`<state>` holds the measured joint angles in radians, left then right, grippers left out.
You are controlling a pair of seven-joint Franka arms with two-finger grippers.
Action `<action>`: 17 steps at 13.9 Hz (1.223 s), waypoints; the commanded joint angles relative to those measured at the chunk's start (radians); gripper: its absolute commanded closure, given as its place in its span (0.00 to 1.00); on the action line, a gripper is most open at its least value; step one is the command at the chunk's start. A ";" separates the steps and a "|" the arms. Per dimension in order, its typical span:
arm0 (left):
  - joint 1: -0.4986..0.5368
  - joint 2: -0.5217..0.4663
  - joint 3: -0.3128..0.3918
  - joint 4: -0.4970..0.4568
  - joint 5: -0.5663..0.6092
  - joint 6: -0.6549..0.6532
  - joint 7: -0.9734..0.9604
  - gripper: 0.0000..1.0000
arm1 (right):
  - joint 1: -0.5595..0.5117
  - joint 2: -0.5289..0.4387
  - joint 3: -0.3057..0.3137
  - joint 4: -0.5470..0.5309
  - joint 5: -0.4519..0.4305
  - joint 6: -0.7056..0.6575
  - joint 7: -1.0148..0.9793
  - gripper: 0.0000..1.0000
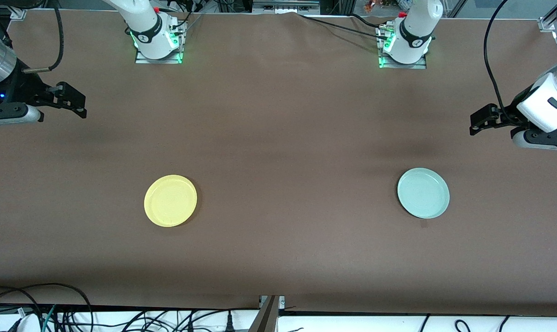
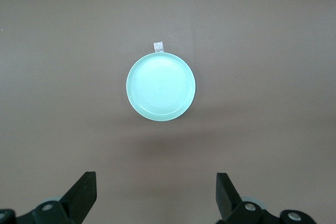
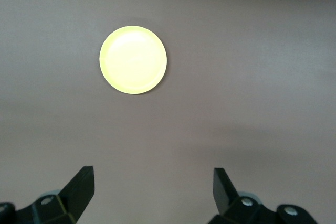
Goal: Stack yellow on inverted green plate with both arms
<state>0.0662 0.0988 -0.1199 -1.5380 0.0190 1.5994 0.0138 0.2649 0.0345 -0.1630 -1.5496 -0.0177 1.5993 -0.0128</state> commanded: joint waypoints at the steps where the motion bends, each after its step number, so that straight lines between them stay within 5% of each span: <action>1: 0.001 0.004 -0.001 0.022 -0.028 -0.021 -0.002 0.00 | 0.002 -0.004 -0.001 0.006 -0.004 -0.012 -0.015 0.00; 12: 0.052 0.168 0.016 0.062 -0.073 -0.022 0.047 0.00 | 0.002 -0.002 -0.003 -0.007 0.007 -0.009 -0.012 0.00; 14: 0.090 0.238 0.014 0.064 -0.076 -0.006 0.165 0.00 | 0.002 -0.001 -0.003 -0.076 0.008 0.043 -0.012 0.00; 17: 0.101 0.330 0.014 0.050 -0.024 0.153 0.302 0.00 | 0.002 -0.001 -0.001 -0.306 0.008 0.299 -0.012 0.00</action>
<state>0.1664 0.3578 -0.1004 -1.5233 -0.0317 1.6947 0.2296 0.2649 0.0459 -0.1631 -1.7019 -0.0155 1.7478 -0.0140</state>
